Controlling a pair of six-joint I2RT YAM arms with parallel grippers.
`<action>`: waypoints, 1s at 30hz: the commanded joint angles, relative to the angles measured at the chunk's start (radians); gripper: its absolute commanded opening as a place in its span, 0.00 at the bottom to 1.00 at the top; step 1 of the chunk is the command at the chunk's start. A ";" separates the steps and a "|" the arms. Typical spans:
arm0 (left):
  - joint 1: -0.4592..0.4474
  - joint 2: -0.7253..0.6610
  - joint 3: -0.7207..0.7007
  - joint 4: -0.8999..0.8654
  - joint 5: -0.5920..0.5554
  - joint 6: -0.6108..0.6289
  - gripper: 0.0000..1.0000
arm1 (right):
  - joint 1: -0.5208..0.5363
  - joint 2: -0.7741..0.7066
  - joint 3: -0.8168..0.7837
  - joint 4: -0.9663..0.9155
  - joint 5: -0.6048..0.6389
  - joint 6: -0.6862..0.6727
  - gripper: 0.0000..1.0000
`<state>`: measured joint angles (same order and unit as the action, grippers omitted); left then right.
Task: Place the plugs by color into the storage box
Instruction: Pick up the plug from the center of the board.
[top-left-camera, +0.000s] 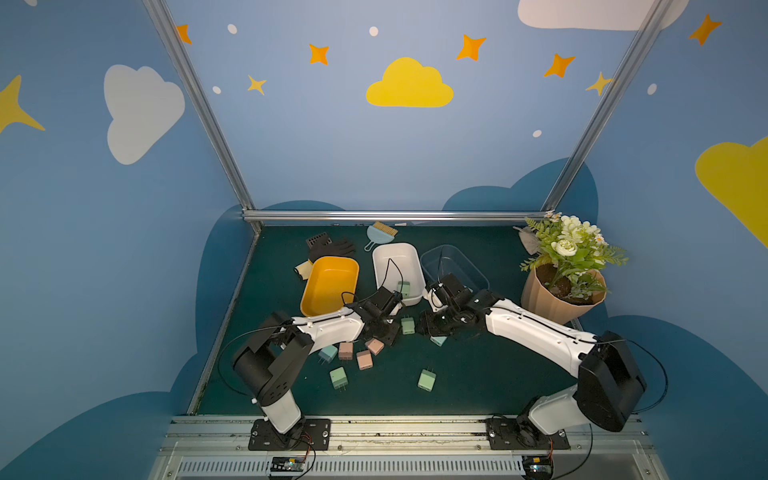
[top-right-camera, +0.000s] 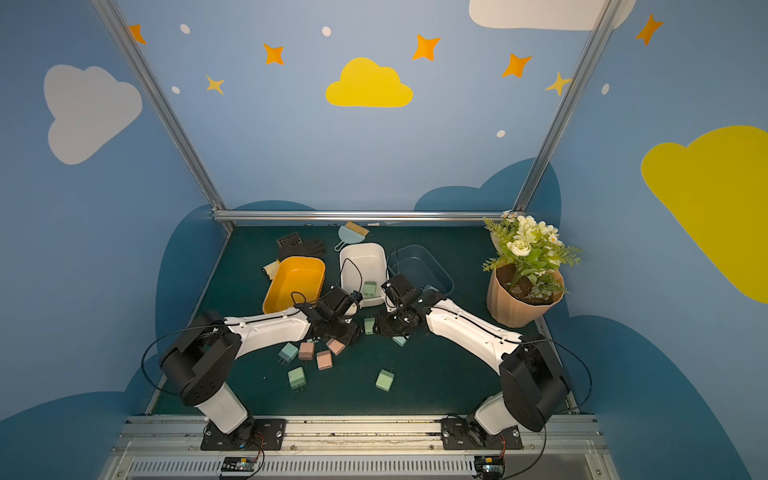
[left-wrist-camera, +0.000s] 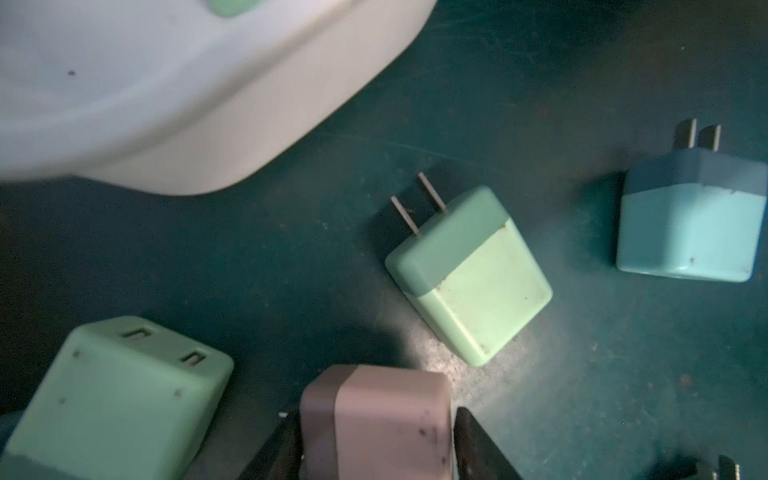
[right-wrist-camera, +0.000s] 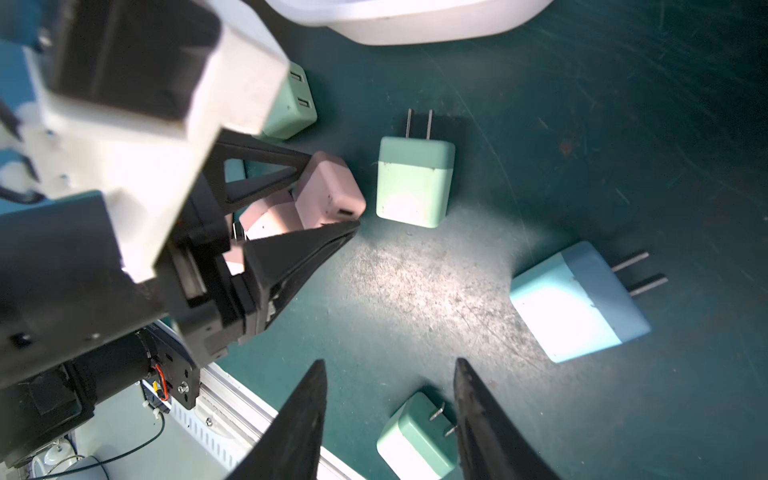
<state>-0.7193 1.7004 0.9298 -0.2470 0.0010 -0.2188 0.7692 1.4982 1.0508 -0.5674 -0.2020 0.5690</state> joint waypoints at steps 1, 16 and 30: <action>0.002 0.011 0.024 -0.029 0.029 0.031 0.55 | -0.001 0.016 0.036 -0.030 -0.003 0.000 0.50; 0.003 -0.067 0.022 -0.063 0.016 0.100 0.45 | -0.002 0.050 0.078 -0.020 -0.007 -0.008 0.50; 0.032 -0.315 0.067 -0.189 -0.024 0.194 0.40 | 0.014 -0.027 0.066 -0.005 0.065 -0.003 0.49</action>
<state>-0.7006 1.4319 0.9726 -0.3782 -0.0166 -0.0559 0.7761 1.5154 1.1419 -0.5873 -0.1677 0.5552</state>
